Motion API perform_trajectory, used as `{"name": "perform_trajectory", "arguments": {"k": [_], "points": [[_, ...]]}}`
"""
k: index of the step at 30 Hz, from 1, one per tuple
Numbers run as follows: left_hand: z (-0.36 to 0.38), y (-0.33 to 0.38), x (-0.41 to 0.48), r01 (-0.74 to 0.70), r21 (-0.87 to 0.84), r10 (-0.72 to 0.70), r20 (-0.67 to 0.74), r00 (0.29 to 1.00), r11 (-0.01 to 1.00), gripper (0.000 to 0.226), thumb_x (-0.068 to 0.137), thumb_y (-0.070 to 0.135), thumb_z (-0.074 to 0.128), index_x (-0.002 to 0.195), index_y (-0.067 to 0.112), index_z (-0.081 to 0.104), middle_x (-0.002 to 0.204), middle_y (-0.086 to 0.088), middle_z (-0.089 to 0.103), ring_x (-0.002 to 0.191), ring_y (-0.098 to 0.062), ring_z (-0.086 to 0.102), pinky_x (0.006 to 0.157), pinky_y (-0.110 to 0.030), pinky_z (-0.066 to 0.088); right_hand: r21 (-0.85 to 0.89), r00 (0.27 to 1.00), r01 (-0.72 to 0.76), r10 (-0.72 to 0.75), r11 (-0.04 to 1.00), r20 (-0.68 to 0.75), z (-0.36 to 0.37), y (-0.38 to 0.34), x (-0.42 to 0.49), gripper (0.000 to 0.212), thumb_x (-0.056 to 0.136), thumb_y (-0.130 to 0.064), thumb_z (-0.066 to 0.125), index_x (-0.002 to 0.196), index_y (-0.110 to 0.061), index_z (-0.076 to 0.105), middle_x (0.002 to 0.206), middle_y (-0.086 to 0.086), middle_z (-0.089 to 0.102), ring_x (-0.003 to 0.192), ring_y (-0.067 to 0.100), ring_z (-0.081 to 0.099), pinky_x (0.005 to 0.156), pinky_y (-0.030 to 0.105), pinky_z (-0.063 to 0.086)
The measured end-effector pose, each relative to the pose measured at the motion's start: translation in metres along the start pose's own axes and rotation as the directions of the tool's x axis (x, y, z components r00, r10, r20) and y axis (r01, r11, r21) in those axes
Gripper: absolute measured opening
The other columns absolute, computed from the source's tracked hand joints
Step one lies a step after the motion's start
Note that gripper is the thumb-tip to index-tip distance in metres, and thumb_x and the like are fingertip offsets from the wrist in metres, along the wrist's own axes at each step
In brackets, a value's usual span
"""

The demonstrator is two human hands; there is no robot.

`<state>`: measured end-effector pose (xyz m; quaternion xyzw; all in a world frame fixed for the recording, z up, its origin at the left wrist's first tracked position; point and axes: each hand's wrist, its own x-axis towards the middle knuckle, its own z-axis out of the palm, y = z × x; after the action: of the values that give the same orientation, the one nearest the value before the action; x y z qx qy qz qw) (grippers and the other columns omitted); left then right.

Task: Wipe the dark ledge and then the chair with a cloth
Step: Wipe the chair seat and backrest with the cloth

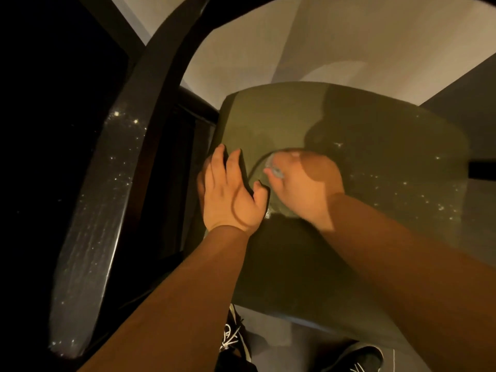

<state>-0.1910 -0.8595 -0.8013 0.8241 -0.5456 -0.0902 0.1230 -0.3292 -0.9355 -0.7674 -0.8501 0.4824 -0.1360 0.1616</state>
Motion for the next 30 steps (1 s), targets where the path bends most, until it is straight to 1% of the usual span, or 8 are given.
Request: {"name": "perform_trajectory", "arguments": {"k": [3,8,10,14,17,21,24,30], "points": [[0.001,-0.002,0.002,0.0,-0.041,0.001,0.01,1.0,0.999,0.076,0.087,0.047,0.051,0.155,0.015,0.04,0.165,-0.014,0.03,0.149,-0.033,0.027,0.124,-0.055,0.025,-0.075,0.991,0.016,-0.005,0.997,0.137,-0.008,0.019,0.022,0.021,0.097,-0.032,0.061,0.102,-0.015,0.072,0.093,0.014,0.07,0.083,0.039,0.067,0.071,0.039,0.054],[-0.001,-0.001,0.002,0.03,-0.059,-0.027,0.043,0.999,0.998,0.076,0.087,0.047,0.052,0.156,0.017,0.039,0.167,-0.011,0.027,0.15,-0.029,0.022,0.126,-0.052,0.022,-0.134,0.948,-0.316,0.319,0.939,-0.002,-0.008,0.041,0.045,0.028,0.101,-0.035,0.053,0.111,-0.012,0.066,0.104,0.017,0.068,0.093,0.041,0.064,0.07,0.038,0.044],[-0.002,0.001,0.002,0.043,-0.064,-0.038,0.07,0.997,0.997,0.077,0.087,0.048,0.05,0.157,0.019,0.037,0.168,-0.009,0.023,0.151,-0.027,0.022,0.126,-0.052,0.022,-0.075,0.951,-0.294,0.299,0.953,0.078,-0.003,0.022,0.035,0.025,0.101,-0.033,0.052,0.108,-0.015,0.068,0.102,0.013,0.069,0.093,0.037,0.065,0.074,0.037,0.047],[-0.002,-0.002,0.003,0.047,-0.083,-0.04,0.086,0.996,0.995,0.077,0.087,0.048,0.049,0.158,0.021,0.035,0.17,-0.006,0.019,0.152,-0.023,0.021,0.126,-0.054,0.022,-0.018,0.973,-0.032,0.035,0.999,0.229,0.001,-0.007,0.019,0.02,0.096,-0.032,0.058,0.096,-0.014,0.067,0.091,0.01,0.067,0.083,0.036,0.064,0.065,0.035,0.039],[-0.004,0.001,0.003,0.06,-0.071,-0.054,0.089,0.995,0.996,0.075,0.089,0.045,0.055,0.158,0.022,0.035,0.171,-0.005,0.018,0.151,-0.018,0.014,0.129,-0.051,0.017,-0.025,0.956,-0.063,0.068,0.998,0.284,-0.007,0.019,0.047,0.023,0.102,-0.034,0.051,0.101,-0.016,0.066,0.09,0.007,0.062,0.083,0.033,0.062,0.075,0.037,0.051],[-0.004,0.001,0.004,0.064,-0.083,-0.057,0.086,0.995,0.994,0.076,0.089,0.044,0.056,0.158,0.023,0.035,0.171,-0.004,0.019,0.151,-0.017,0.013,0.129,-0.051,0.017,-0.175,0.963,-0.226,0.247,0.958,0.107,-0.013,0.033,0.078,0.03,0.106,-0.035,0.046,0.113,-0.009,0.06,0.1,0.018,0.062,0.084,0.038,0.058,0.073,0.039,0.047],[-0.005,0.002,0.003,0.076,-0.094,-0.066,0.106,0.992,0.993,0.076,0.089,0.044,0.057,0.158,0.024,0.034,0.171,-0.003,0.017,0.151,-0.016,0.013,0.129,-0.051,0.017,-0.066,0.974,-0.201,0.206,0.977,0.098,-0.002,0.005,0.053,0.025,0.105,-0.035,0.046,0.11,-0.014,0.06,0.095,0.012,0.06,0.084,0.034,0.06,0.072,0.039,0.05],[-0.005,0.001,0.005,0.08,-0.085,-0.069,0.126,0.99,0.993,0.077,0.09,0.046,0.055,0.16,0.024,0.032,0.171,0.0,0.012,0.15,-0.016,0.014,0.127,-0.04,0.014,-0.143,0.992,-0.124,0.119,0.982,-0.041,0.009,0.009,0.016,0.026,0.094,-0.036,0.065,0.109,-0.015,0.068,0.093,0.016,0.058,0.07,0.037,0.057,0.058,0.031,0.038]]}}
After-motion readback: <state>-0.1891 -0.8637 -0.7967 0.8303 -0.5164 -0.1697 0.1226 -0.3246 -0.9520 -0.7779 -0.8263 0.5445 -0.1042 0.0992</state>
